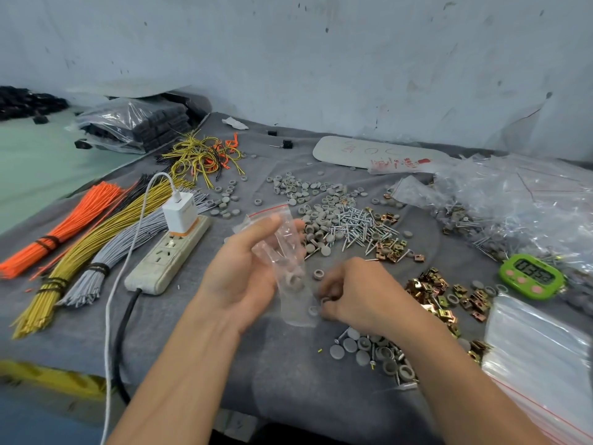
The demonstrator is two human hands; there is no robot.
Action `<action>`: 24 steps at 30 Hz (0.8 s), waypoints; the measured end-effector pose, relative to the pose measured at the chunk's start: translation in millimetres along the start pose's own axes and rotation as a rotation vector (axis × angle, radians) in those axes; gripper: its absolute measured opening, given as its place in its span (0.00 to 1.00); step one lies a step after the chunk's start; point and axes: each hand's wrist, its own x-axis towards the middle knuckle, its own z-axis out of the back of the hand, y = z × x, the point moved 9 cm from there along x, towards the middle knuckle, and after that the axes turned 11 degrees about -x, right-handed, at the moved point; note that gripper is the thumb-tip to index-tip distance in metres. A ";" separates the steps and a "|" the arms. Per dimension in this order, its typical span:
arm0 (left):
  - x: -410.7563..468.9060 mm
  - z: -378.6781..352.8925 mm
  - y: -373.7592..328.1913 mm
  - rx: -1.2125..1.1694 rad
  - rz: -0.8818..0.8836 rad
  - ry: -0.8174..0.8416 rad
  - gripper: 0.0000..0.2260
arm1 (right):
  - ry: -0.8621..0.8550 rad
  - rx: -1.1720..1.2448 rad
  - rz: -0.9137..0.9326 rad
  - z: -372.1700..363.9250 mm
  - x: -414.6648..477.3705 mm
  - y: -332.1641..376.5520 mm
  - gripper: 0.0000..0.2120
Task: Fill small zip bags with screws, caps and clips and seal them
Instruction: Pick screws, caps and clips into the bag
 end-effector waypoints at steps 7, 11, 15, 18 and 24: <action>-2.4 -1.3 -3.1 -0.080 0.026 0.073 0.11 | -0.040 -0.075 -0.032 3.6 1.6 -2.2 0.05; -4.1 -5.6 -18.2 -0.058 -0.151 0.091 0.06 | -0.199 0.023 -0.064 18.8 1.0 -8.2 0.07; -24.4 -13.0 -52.0 0.783 -0.762 -0.006 0.20 | -0.425 0.426 -0.051 39.9 -4.8 -18.0 0.05; -26.6 -25.3 -38.9 1.313 -0.825 -0.088 0.29 | -0.465 0.768 0.039 46.8 -8.3 -12.0 0.07; -7.3 -43.3 9.9 1.550 -0.584 0.161 0.45 | -0.245 0.483 0.186 26.0 -2.2 21.1 0.10</action>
